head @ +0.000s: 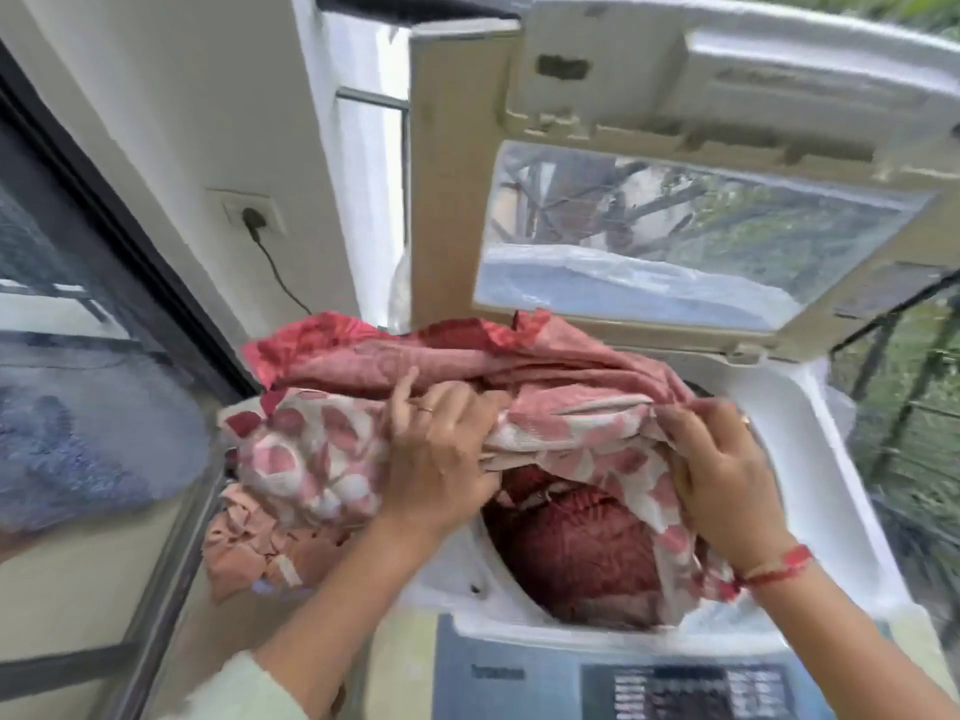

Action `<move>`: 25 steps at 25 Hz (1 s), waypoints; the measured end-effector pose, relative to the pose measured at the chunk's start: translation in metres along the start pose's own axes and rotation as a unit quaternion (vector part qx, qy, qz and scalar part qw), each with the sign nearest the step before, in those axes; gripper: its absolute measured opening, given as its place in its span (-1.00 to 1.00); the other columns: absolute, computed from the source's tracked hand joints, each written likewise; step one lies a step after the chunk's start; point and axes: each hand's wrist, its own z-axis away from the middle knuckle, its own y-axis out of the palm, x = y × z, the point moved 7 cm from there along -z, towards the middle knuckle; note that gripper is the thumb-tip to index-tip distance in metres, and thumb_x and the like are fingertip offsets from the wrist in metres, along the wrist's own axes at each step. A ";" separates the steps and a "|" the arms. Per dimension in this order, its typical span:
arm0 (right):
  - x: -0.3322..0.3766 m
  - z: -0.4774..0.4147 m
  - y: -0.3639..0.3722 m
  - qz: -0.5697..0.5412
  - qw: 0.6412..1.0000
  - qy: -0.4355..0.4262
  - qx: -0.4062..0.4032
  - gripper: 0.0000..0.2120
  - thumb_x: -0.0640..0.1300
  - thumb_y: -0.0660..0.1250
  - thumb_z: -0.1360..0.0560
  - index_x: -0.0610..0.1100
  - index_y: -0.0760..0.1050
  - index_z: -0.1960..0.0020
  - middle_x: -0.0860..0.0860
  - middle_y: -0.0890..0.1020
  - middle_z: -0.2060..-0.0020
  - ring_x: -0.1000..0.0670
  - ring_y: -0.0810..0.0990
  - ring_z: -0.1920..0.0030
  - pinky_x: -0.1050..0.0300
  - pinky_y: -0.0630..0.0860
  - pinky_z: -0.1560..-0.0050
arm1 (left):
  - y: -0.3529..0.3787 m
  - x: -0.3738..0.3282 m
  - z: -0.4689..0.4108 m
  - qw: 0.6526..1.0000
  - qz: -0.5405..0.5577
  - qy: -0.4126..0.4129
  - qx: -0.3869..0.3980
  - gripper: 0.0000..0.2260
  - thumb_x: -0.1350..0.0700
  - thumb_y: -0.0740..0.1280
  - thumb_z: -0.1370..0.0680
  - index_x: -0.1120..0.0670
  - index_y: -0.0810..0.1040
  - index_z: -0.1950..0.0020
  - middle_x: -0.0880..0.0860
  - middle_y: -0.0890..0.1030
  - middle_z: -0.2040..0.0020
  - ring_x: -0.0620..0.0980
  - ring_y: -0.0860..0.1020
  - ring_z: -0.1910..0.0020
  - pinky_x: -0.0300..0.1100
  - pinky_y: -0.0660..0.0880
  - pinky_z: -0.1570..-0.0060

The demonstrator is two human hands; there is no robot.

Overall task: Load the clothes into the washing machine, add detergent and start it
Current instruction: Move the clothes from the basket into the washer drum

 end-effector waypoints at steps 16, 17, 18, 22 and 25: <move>-0.180 0.128 0.175 0.104 0.753 0.102 0.642 -0.65 -0.12 0.29 -0.48 -0.14 0.48 -0.25 -0.16 0.59 -0.17 -0.17 0.56 -0.17 0.03 0.51 -0.16 | 0.253 -0.032 0.096 0.777 -0.082 -0.070 0.620 -0.58 -0.06 0.28 -0.51 0.08 0.40 -0.31 0.17 0.45 -0.29 0.16 0.43 -0.28 -0.05 0.38 -0.20; -0.184 0.127 0.175 0.121 0.758 0.093 0.634 -0.65 -0.12 0.29 -0.46 -0.12 0.48 -0.25 -0.15 0.58 -0.17 -0.17 0.57 -0.17 0.01 0.51 -0.16 | 0.248 -0.026 0.088 0.789 -0.119 -0.060 0.599 -0.52 -0.07 0.27 -0.51 0.09 0.33 -0.37 0.18 0.37 -0.34 0.17 0.33 -0.36 0.01 0.30 -0.29; -0.185 0.124 0.175 0.126 0.767 0.085 0.623 -0.64 -0.14 0.27 -0.46 -0.12 0.47 -0.26 -0.16 0.56 -0.19 -0.18 0.55 -0.18 -0.01 0.51 -0.17 | 0.248 -0.019 0.083 0.792 -0.155 -0.045 0.588 -0.48 -0.07 0.27 -0.51 0.10 0.27 -0.40 0.18 0.30 -0.39 0.19 0.22 -0.43 0.07 0.21 -0.37; -0.177 0.117 0.179 0.090 0.795 0.099 0.591 -0.53 -0.18 0.19 -0.50 -0.08 0.29 -0.41 -0.20 0.38 -0.28 -0.27 0.41 -0.27 -0.07 0.41 -0.23 | 0.232 -0.020 0.073 0.801 -0.105 -0.078 0.584 -0.45 -0.13 0.26 -0.52 0.10 0.26 -0.42 0.17 0.29 -0.38 0.17 0.21 -0.42 0.05 0.22 -0.37; -0.165 0.108 0.177 0.040 0.797 0.114 0.592 -0.51 -0.15 0.23 -0.50 -0.10 0.30 -0.43 -0.23 0.41 -0.30 -0.22 0.42 -0.29 0.02 0.39 -0.27 | 0.181 -0.029 0.046 0.863 0.030 -0.126 0.489 -0.49 -0.09 0.31 -0.50 0.05 0.34 -0.39 0.10 0.37 -0.32 0.08 0.31 -0.36 -0.10 0.29 -0.30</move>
